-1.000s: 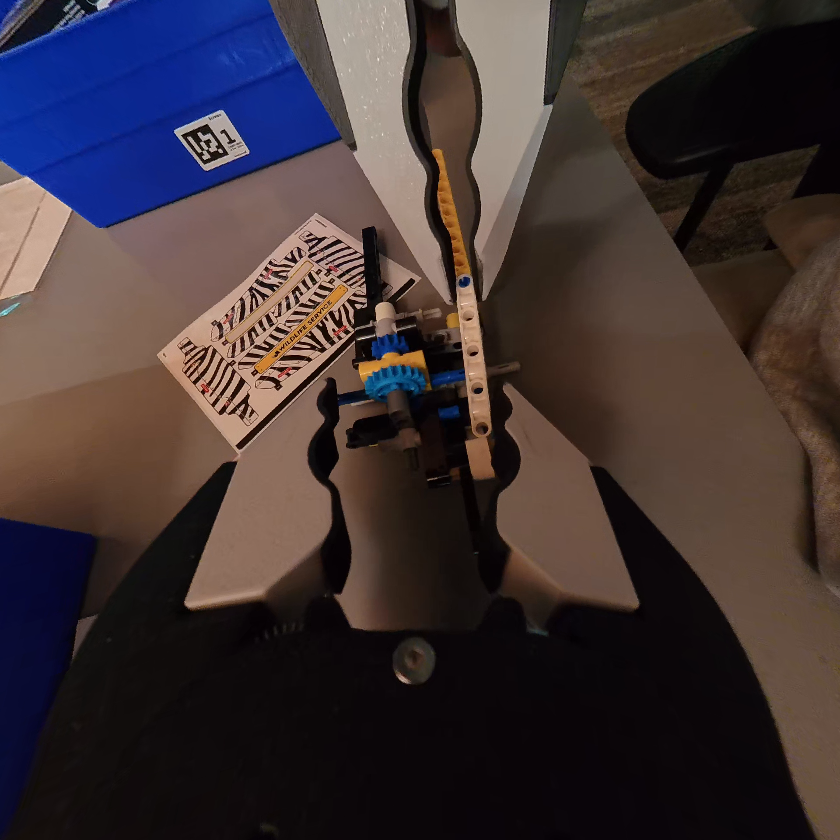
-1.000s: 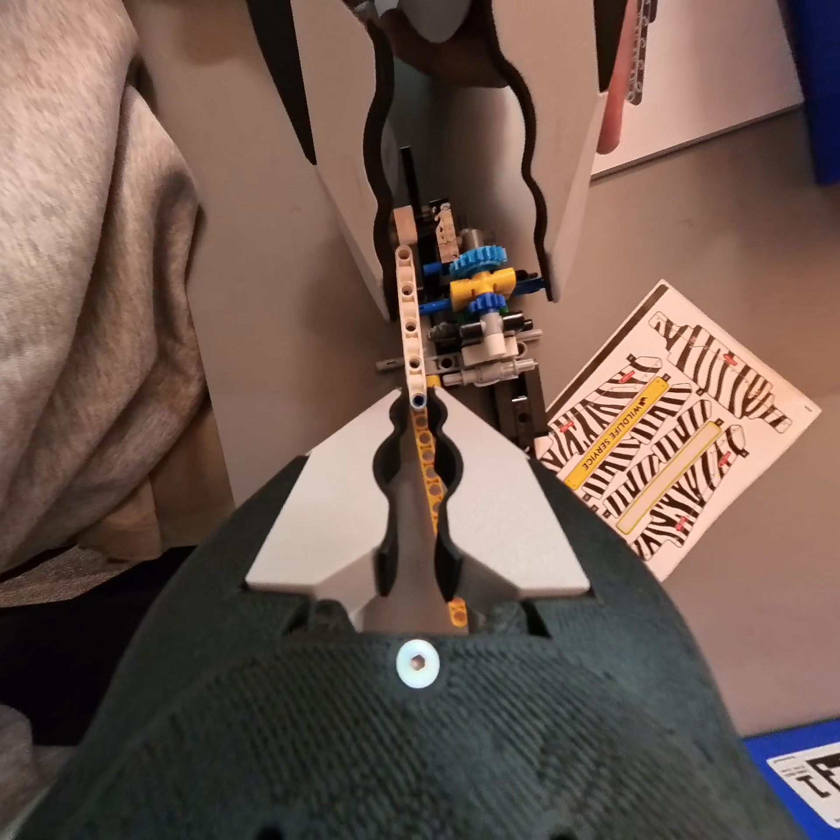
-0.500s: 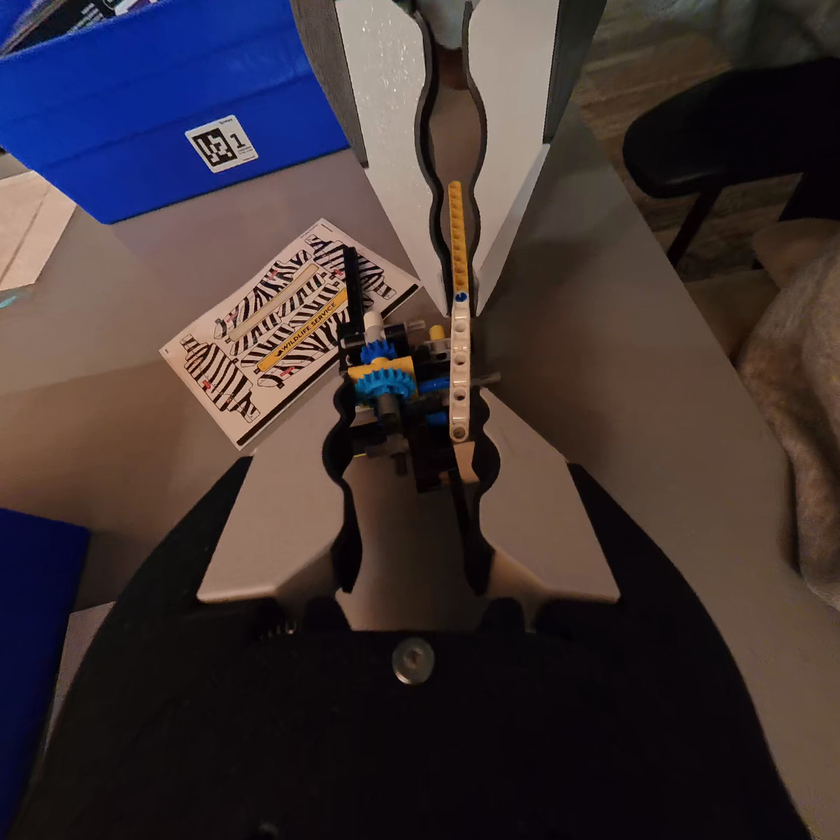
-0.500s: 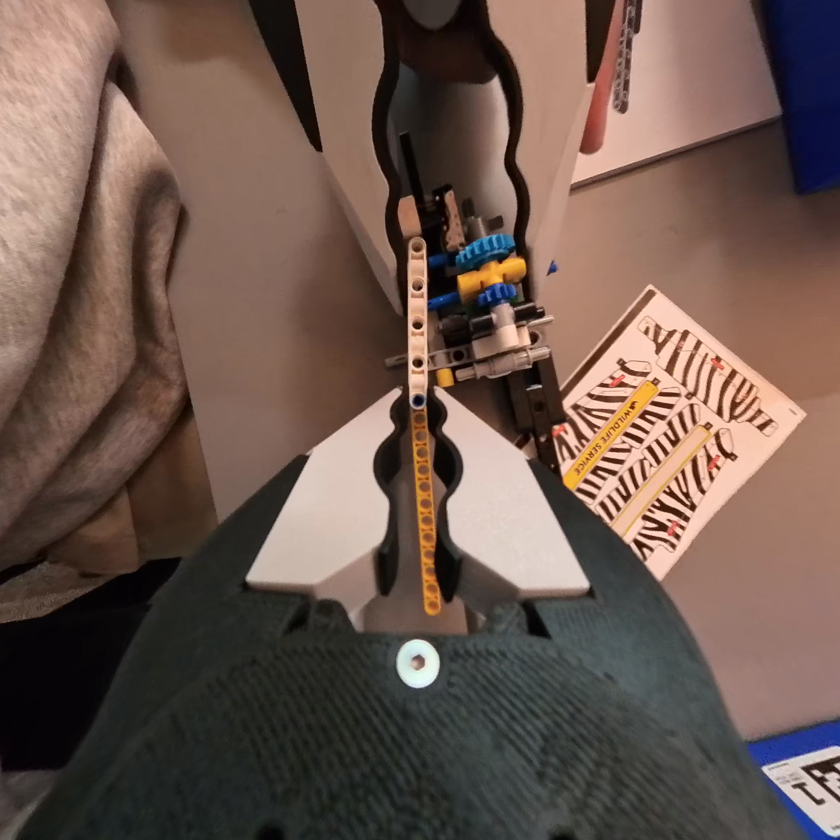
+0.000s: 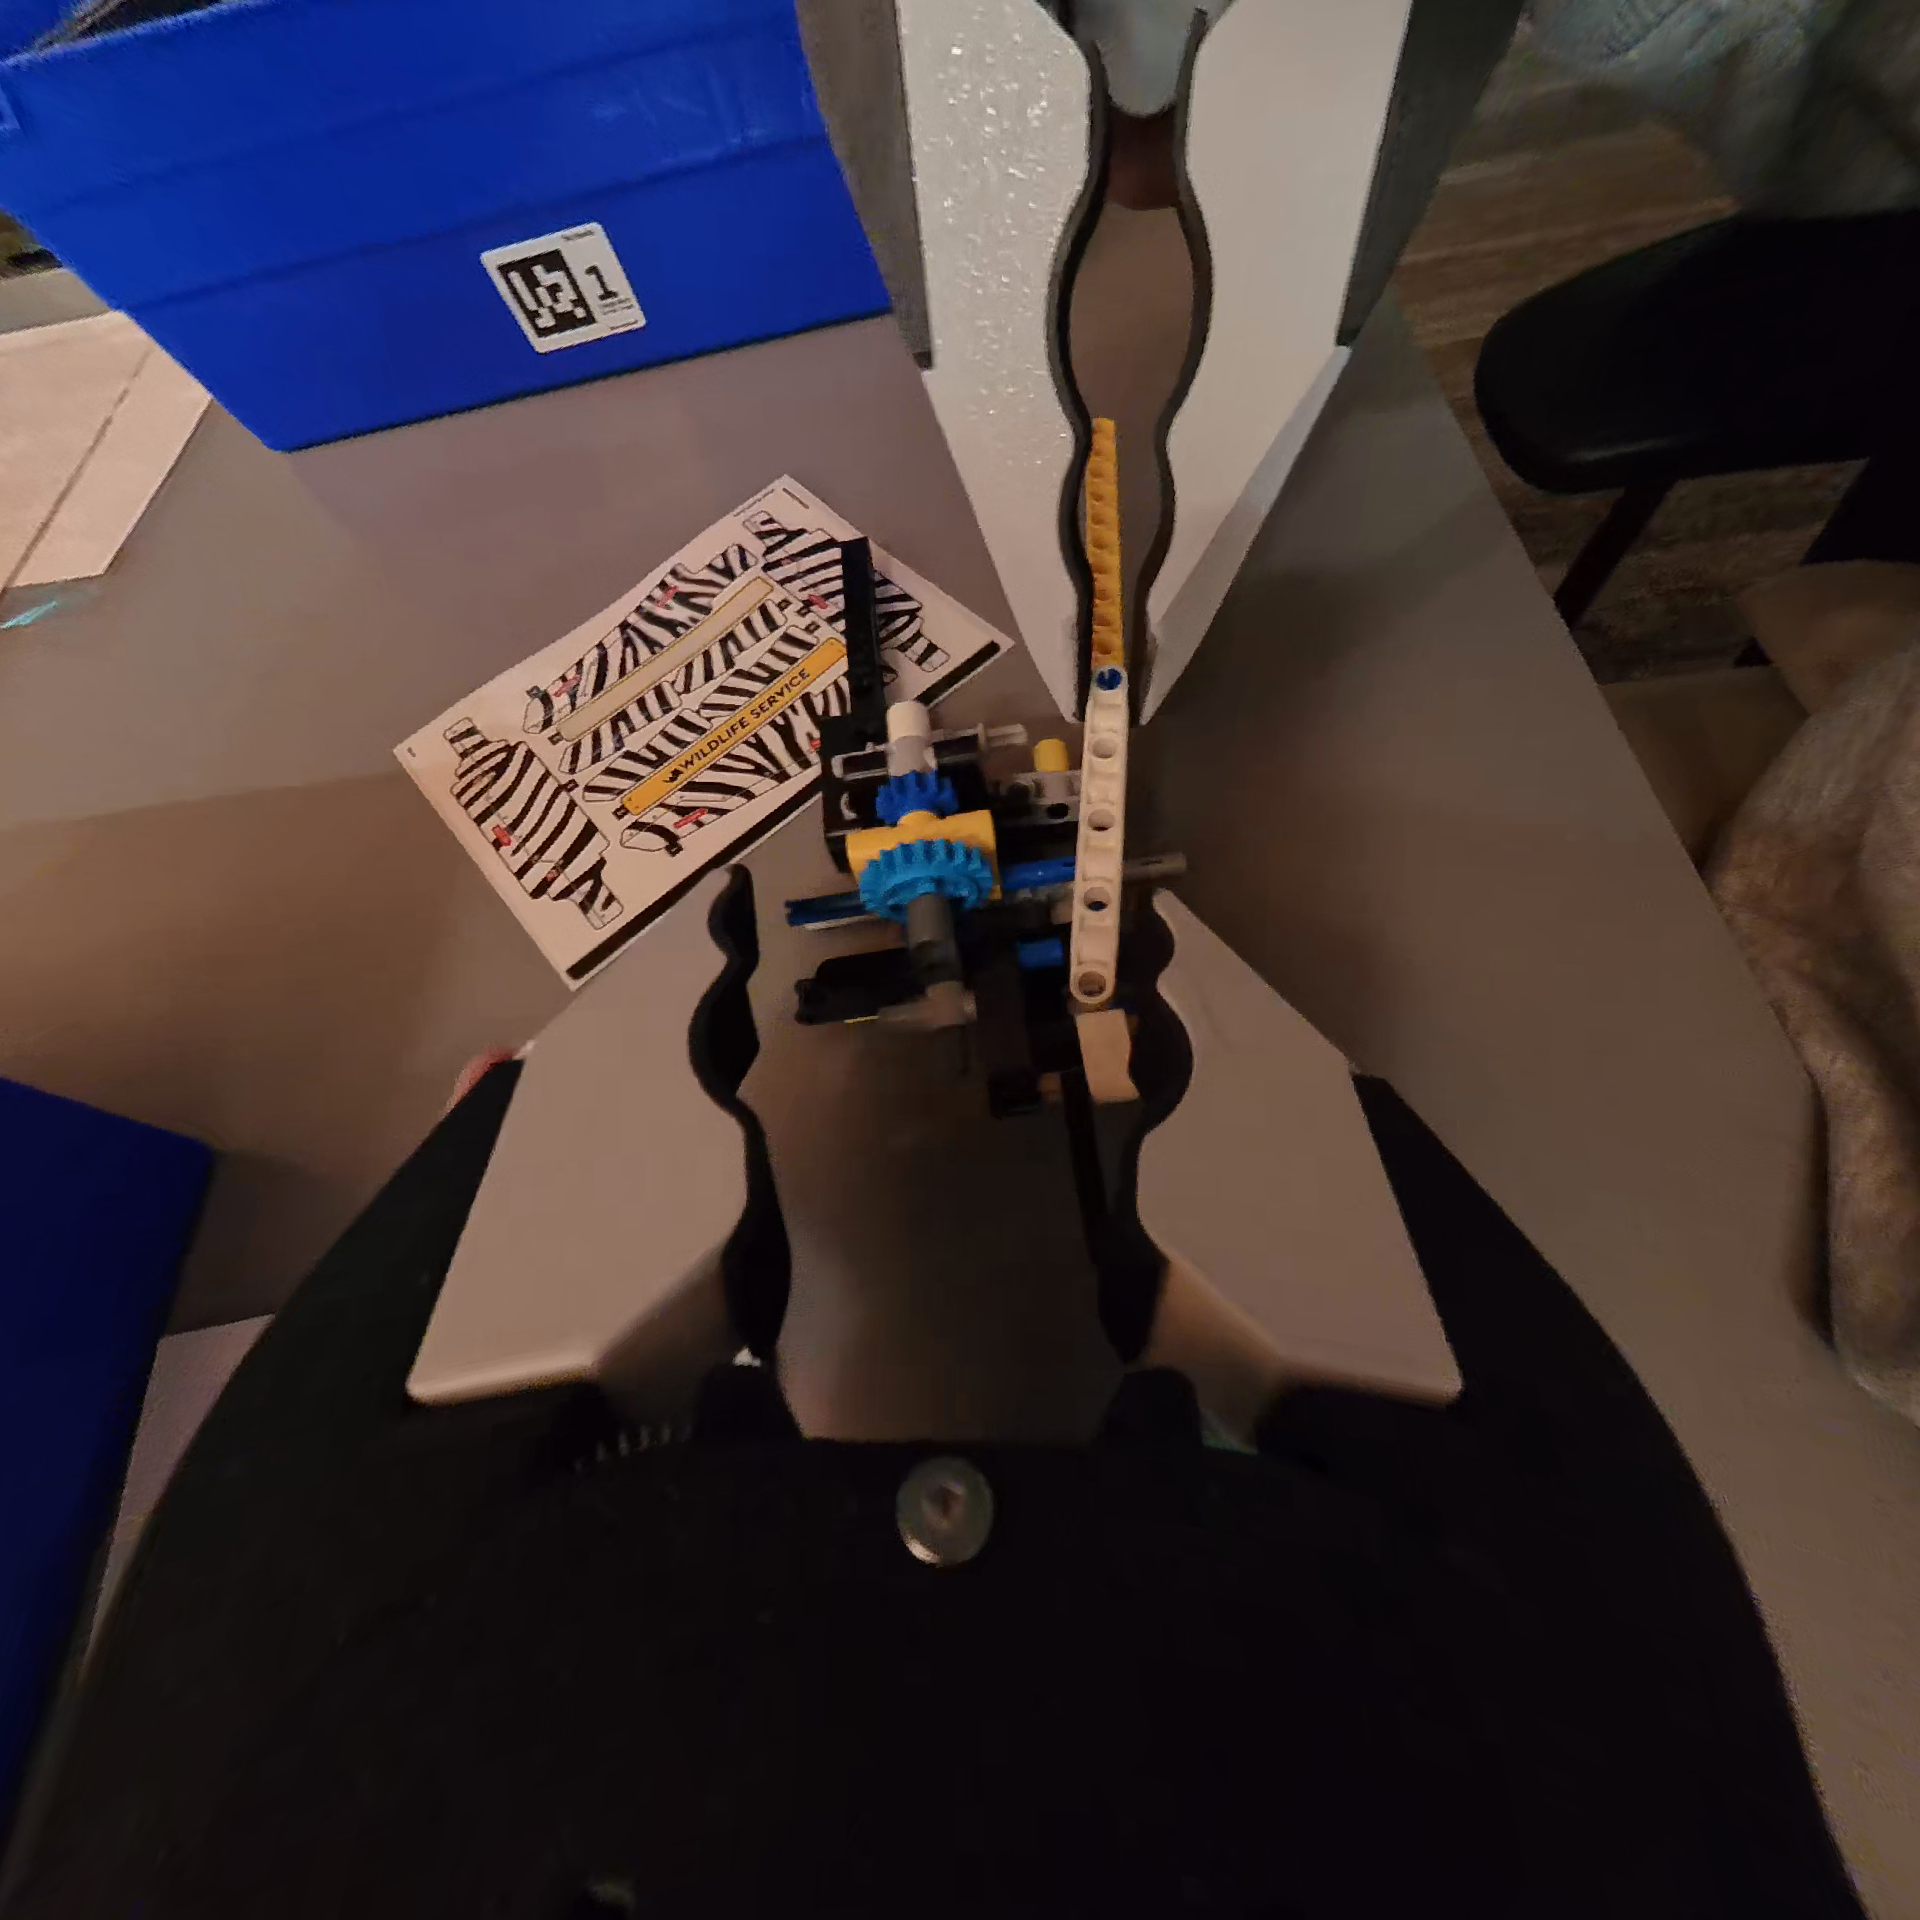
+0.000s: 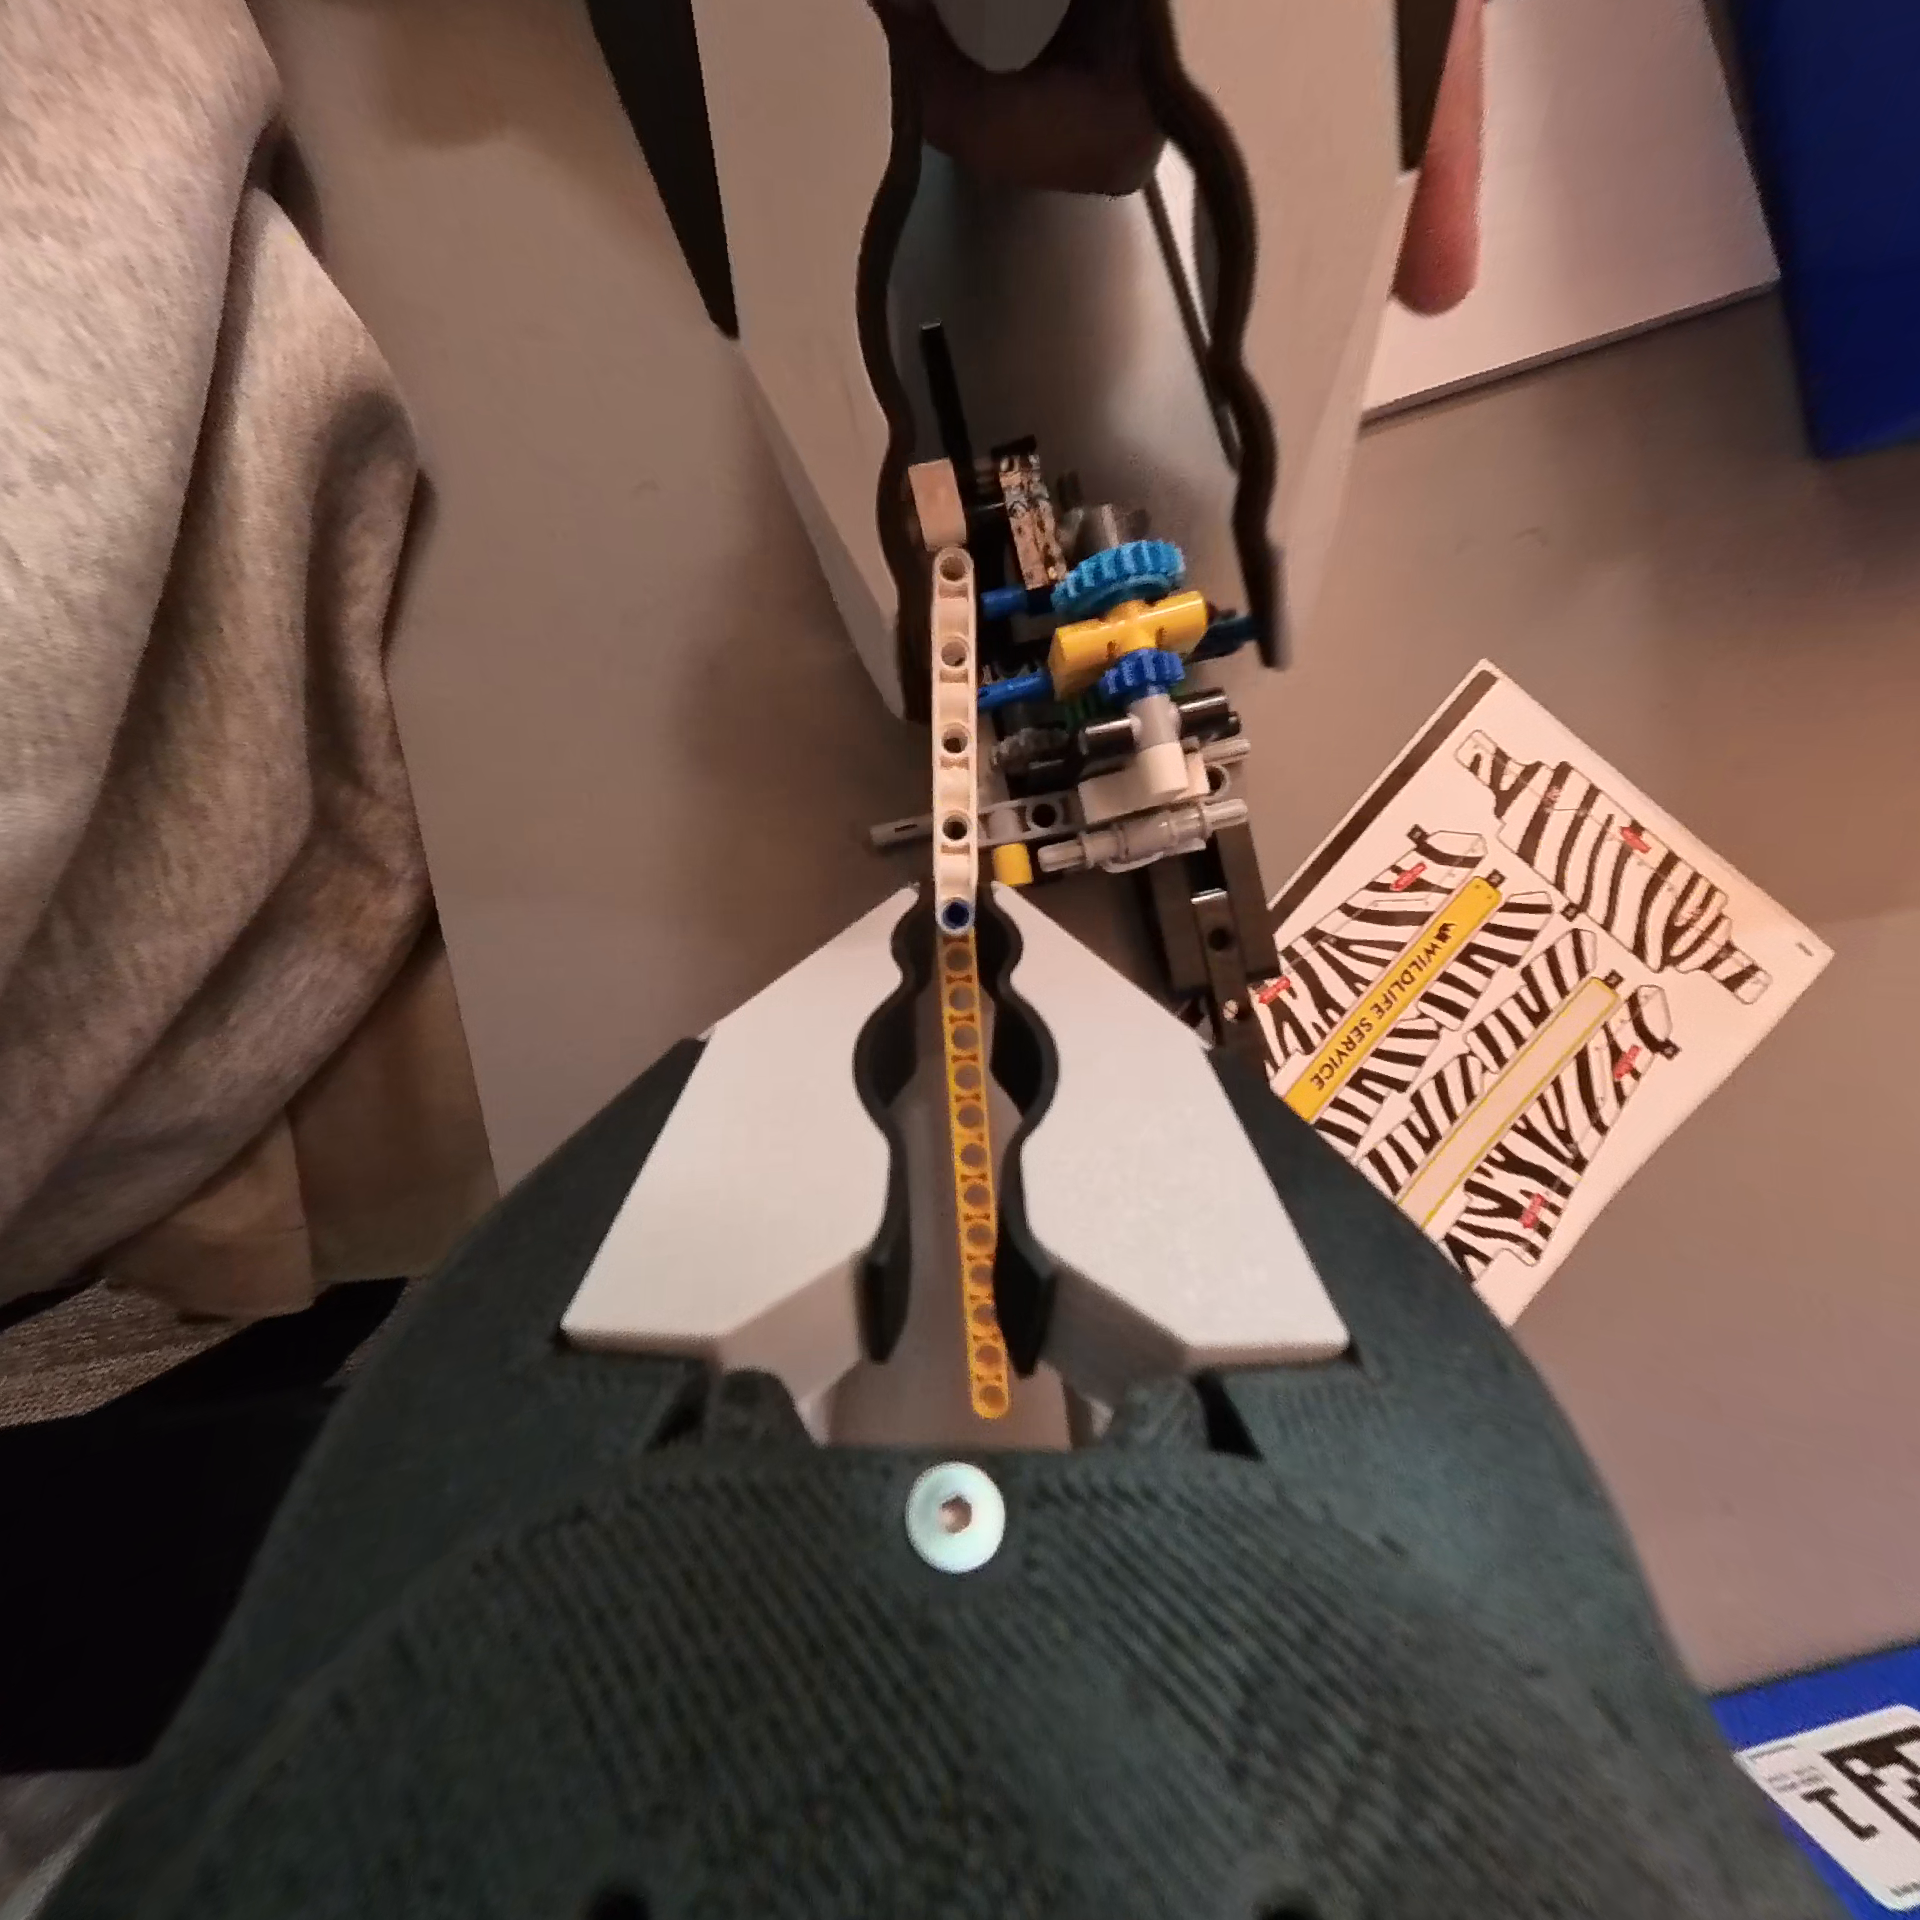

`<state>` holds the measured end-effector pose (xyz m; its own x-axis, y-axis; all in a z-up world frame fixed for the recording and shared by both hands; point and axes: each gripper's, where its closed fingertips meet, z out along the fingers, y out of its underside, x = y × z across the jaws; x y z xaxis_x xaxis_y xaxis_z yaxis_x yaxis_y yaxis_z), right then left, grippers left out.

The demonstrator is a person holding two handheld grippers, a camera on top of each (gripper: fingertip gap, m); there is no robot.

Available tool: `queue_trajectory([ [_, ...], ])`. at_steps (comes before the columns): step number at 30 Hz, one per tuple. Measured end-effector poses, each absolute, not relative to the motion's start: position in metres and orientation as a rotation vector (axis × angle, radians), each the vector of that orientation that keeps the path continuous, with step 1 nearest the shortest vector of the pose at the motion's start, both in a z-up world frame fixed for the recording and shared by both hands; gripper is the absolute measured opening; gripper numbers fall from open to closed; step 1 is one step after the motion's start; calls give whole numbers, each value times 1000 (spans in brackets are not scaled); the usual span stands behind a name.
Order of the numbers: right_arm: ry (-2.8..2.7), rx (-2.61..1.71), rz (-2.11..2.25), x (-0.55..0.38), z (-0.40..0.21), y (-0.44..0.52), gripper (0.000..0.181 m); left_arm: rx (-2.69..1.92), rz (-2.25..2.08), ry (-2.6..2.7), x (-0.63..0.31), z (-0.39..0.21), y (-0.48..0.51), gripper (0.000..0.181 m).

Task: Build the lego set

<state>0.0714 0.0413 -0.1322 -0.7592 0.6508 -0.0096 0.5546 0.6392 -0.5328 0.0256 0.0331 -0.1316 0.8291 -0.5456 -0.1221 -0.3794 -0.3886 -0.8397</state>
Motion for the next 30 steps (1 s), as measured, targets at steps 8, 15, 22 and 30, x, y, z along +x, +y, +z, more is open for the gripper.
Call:
queue_trajectory([
  [8,-2684,-982,770,70,-134,41,6,-2093,-178,728,27,-145,33,70],
  [15,-2694,-971,759,69,-133,42,6,-2091,-181,746,29,-145,32,69],
  [22,-2707,-972,766,69,-131,41,6,-2085,-176,758,30,-145,32,70],
  [30,-2721,-967,790,68,-130,38,6,-2080,-169,774,31,-146,31,70],
])
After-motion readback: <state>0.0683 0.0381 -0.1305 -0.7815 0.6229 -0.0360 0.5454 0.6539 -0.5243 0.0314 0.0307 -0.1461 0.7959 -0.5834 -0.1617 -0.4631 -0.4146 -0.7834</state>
